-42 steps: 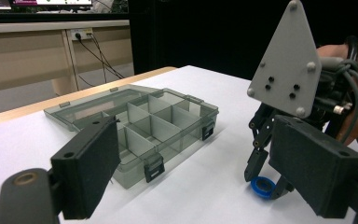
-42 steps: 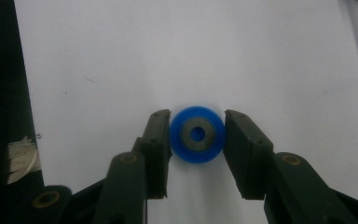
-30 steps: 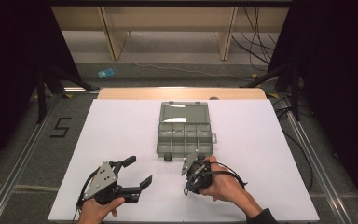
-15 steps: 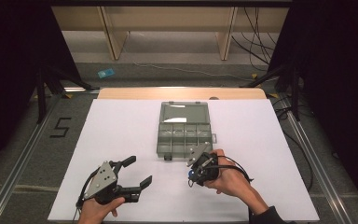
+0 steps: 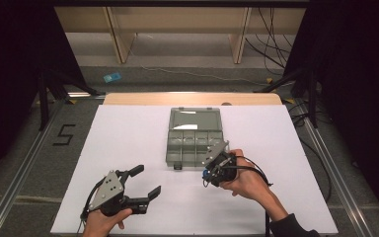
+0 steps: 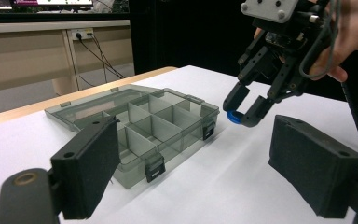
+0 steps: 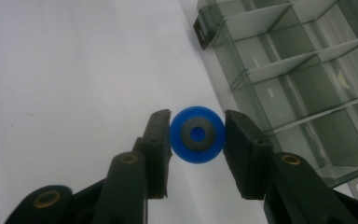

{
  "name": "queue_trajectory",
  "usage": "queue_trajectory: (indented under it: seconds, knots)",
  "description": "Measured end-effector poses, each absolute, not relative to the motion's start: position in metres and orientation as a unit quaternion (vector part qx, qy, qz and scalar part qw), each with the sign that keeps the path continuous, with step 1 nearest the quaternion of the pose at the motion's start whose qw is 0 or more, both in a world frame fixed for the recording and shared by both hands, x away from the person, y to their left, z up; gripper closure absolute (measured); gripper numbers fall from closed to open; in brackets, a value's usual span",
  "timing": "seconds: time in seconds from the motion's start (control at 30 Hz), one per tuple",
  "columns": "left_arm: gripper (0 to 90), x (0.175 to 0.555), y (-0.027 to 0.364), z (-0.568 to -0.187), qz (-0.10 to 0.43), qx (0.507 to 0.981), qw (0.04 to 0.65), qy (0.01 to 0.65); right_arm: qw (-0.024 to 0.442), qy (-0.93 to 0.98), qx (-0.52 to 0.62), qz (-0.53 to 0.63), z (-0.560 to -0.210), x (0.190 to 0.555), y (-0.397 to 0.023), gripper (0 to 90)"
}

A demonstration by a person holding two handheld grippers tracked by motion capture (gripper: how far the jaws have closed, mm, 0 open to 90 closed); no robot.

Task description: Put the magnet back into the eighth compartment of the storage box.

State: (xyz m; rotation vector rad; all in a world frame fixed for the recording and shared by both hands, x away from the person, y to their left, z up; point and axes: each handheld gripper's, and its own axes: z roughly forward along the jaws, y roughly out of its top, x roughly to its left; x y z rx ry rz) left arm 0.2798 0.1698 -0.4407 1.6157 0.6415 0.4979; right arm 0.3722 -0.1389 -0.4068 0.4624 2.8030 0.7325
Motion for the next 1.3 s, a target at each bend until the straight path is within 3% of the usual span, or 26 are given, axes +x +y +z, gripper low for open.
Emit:
queue_trajectory:
  seconds: [1.3]
  knots:
    - [15.9,0.28,0.17,-0.441,0.216,0.702,0.619,0.279,0.153,0.929,0.222,0.255,-0.408,0.423,-0.163,62.8]
